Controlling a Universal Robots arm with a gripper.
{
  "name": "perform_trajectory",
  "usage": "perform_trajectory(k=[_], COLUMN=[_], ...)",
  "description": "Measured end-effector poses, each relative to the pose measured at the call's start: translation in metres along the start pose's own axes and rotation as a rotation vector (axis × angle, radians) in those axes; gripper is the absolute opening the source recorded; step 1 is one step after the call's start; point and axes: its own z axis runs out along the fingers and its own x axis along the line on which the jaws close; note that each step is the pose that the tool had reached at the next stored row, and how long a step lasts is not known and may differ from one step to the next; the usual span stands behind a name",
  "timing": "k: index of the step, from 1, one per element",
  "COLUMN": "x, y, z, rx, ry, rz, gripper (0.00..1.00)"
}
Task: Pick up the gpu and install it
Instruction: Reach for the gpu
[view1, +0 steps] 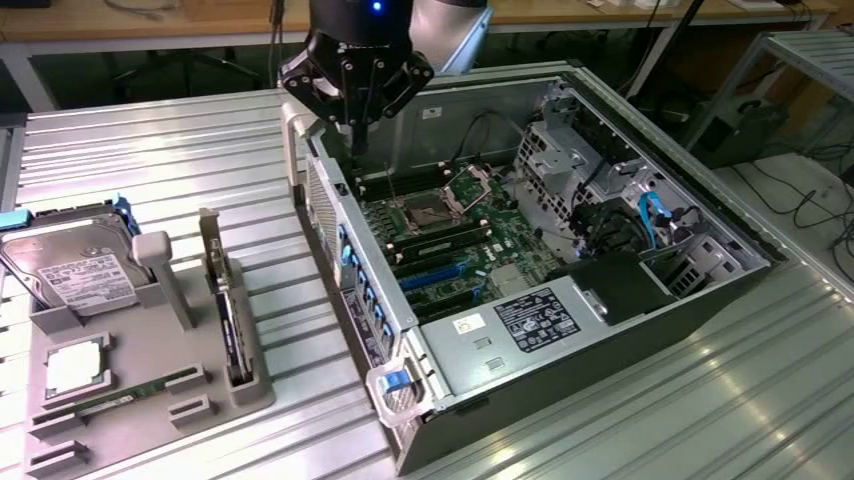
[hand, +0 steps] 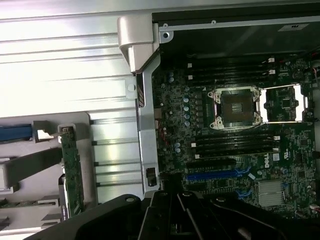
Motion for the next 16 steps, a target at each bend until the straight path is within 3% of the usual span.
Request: perform_trajectory(k=[16], x=[0.019], y=[-0.0046], z=[-0.0004], rx=[0.0000], ry=[0.0000], rz=[0.000], gripper=[0.11])
